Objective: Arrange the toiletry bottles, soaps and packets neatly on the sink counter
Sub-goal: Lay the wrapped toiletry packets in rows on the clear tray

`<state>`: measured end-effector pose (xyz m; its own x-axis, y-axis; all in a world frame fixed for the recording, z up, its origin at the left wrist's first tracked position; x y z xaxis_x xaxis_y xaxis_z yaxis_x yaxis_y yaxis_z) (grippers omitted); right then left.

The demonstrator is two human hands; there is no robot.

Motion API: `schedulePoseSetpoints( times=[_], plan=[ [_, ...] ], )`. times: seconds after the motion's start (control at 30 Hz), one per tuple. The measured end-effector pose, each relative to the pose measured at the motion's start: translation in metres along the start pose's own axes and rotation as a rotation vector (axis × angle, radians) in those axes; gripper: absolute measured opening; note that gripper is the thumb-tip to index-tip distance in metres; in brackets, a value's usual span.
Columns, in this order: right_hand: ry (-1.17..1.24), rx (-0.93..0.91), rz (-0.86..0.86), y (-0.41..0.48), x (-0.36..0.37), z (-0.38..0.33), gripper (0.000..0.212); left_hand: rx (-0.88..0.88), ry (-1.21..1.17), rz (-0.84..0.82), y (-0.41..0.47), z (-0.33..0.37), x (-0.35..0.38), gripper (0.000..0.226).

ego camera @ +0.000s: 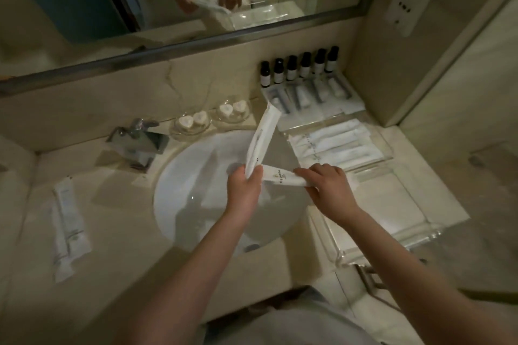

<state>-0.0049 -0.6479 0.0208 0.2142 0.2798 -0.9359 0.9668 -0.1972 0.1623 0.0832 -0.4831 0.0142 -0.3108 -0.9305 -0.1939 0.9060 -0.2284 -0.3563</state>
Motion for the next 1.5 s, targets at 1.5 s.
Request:
schedulePoseSetpoints(
  times=[1.5],
  plan=[
    [1.365,0.877,0.143,-0.04,-0.009,0.123,0.044,0.072,0.456,-0.665,-0.033,-0.005,0.135,0.011]
  ],
)
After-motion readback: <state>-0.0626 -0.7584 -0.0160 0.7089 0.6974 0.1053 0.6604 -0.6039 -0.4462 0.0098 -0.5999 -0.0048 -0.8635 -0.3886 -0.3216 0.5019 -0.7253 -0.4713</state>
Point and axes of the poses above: each hand's wrist, its own y-axis towards the middle knuckle, its own x-axis out of the palm, z = x × y, the point moved 6 cm from there along y, towards the middle knuckle, and after that the axes turned 1 degree about -z, right-handed, at the moved point
